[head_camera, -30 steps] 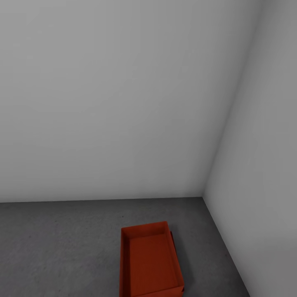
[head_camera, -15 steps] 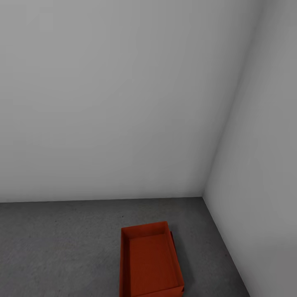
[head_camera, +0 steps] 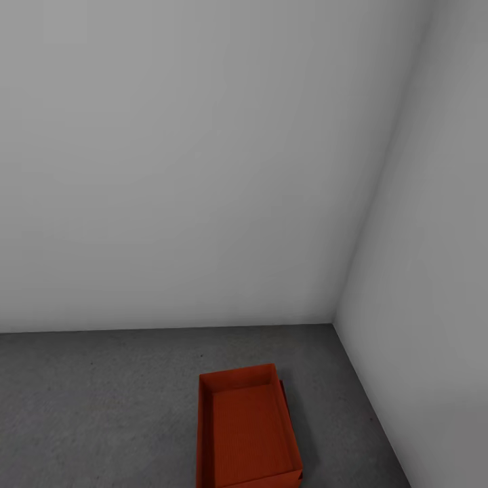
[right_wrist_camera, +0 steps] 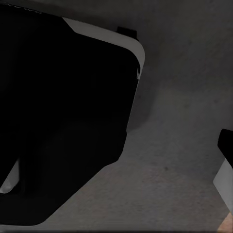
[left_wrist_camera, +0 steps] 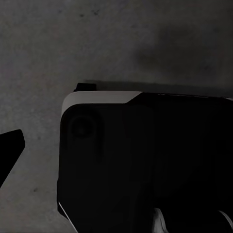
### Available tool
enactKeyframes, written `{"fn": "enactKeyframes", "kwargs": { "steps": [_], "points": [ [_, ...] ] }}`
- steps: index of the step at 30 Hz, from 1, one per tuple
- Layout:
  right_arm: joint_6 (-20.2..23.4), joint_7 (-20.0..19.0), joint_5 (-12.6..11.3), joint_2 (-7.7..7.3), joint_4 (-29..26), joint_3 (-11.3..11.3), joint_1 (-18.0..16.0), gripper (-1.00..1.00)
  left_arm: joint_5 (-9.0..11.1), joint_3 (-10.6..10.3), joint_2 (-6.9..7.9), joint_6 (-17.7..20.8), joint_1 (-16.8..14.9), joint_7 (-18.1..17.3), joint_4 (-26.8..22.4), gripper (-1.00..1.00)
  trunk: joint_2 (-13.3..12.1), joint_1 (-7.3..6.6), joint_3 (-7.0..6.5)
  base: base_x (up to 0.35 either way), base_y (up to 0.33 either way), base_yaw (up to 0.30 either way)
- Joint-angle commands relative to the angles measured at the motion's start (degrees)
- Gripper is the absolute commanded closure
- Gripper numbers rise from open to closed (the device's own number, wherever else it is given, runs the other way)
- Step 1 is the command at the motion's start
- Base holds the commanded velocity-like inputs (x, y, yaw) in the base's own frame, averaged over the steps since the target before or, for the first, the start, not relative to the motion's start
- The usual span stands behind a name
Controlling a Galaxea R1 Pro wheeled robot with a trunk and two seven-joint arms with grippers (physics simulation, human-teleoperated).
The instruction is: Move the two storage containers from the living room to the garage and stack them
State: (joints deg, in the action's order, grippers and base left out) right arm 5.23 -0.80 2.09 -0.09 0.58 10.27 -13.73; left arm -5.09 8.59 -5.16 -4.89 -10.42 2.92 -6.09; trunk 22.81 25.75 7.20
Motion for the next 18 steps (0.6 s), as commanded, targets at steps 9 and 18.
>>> {"fn": "enactKeyframes", "kwargs": {
  "steps": [9, 18],
  "points": [
    [0.1, -0.1, 0.3, -0.06, 0.6, 0.2, -0.1, -1.00, -0.4, 0.5, -0.03, -0.2, 0.0, 0.2, 0.1, -1.00, 0.1, 0.03, 0.11, 0.000, 0.000, 0.000],
    [0.1, -0.1, 0.0, -0.23, 0.6, 0.2, -0.1, -1.00, -0.4, 0.5, 0.04, 0.0, 0.0, 0.5, 0.1, -1.00, 0.1, 0.03, 0.11, 0.000, 0.000, 0.000]
  ]
}}
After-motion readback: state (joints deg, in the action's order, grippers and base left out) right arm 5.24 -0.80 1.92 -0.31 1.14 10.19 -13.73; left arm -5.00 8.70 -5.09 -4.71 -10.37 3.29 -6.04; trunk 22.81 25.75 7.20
